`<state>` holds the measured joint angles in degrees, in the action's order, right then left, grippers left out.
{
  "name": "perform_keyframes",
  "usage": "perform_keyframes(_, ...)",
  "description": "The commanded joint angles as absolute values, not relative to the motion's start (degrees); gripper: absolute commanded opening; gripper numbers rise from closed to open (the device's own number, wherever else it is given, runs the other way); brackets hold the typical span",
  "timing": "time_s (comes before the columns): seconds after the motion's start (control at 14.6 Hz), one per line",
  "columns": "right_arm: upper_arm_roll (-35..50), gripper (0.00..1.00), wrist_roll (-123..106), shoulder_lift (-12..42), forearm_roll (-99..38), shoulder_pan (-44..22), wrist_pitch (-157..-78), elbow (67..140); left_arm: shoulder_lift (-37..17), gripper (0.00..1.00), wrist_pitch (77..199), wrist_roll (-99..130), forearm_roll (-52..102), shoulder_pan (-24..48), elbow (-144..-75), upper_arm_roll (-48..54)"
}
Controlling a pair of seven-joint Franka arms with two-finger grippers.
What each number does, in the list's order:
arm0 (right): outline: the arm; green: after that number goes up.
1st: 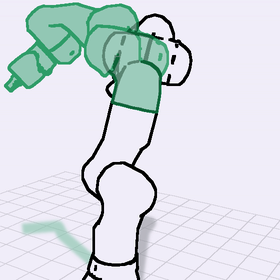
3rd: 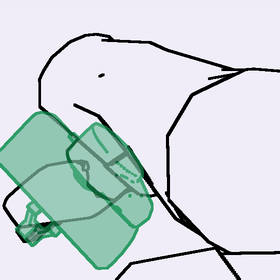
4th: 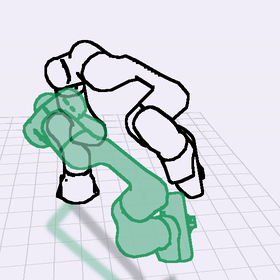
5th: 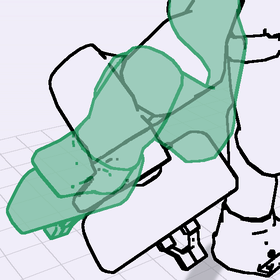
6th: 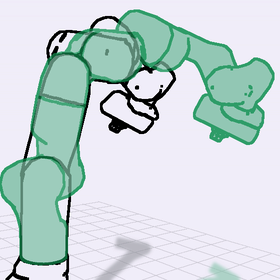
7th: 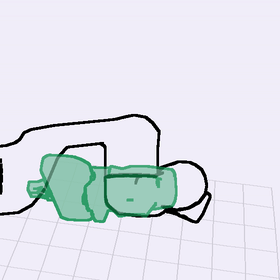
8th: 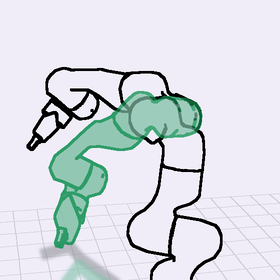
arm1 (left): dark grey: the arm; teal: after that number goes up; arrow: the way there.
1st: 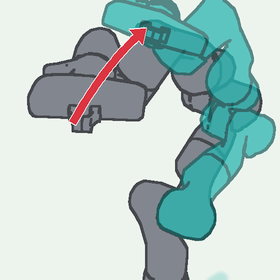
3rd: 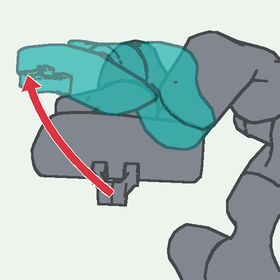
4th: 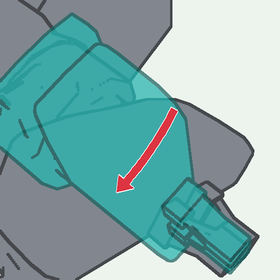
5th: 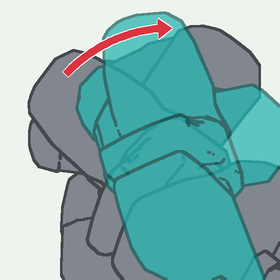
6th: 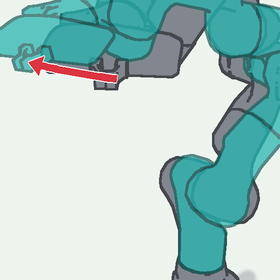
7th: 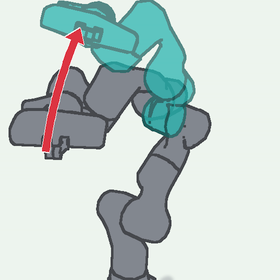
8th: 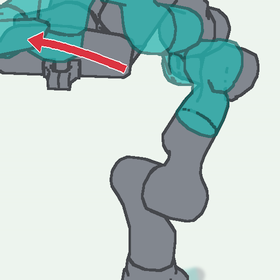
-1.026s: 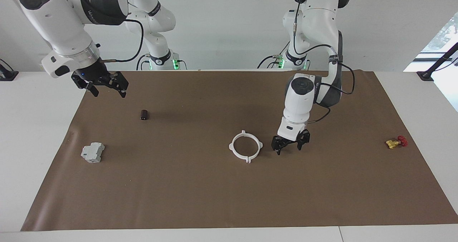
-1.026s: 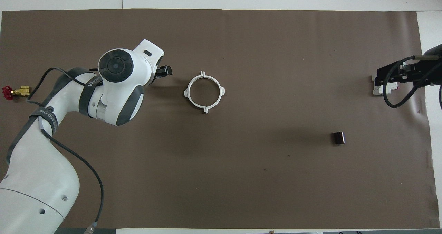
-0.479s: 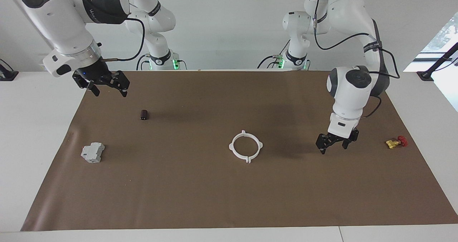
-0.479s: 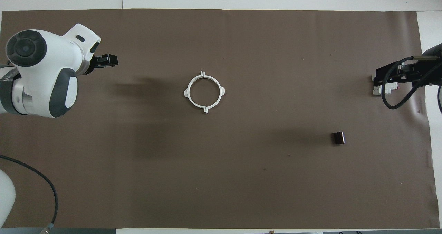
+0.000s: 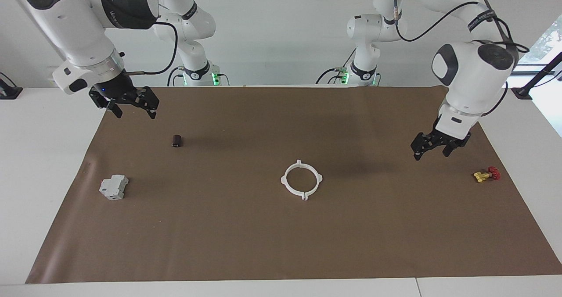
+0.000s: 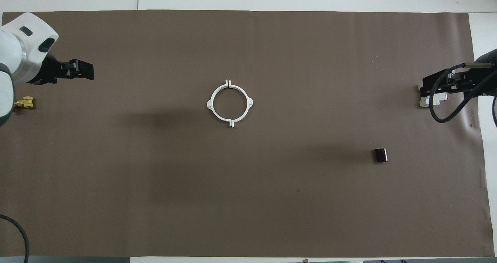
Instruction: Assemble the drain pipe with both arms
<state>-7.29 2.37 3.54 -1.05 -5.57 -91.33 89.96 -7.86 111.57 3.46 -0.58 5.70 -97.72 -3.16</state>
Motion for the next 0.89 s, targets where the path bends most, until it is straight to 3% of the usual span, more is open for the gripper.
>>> perform_keyframes(0.0, -6.8, 1.00, 1.1, 2.5, -0.4, -5.1, -90.7, 90.9, -6.6, 1.00, 102.7, -1.6, 1.3, 4.0, -92.7, -3.3)
perform_keyframes(0.34, -6.8, 1.00, 1.0, 1.2, -0.5, -5.0, -89.7, 91.0, -5.2, 1.00, 91.5, -2.2, 1.2, 2.5, -86.6, -3.4)
perform_keyframes(0.82, -7.1, 1.00, -0.4, -0.7, -0.8, -4.3, -85.2, 91.8, 2.9, 1.00, 91.1, -1.8, 0.9, 1.2, -94.7, -3.2)
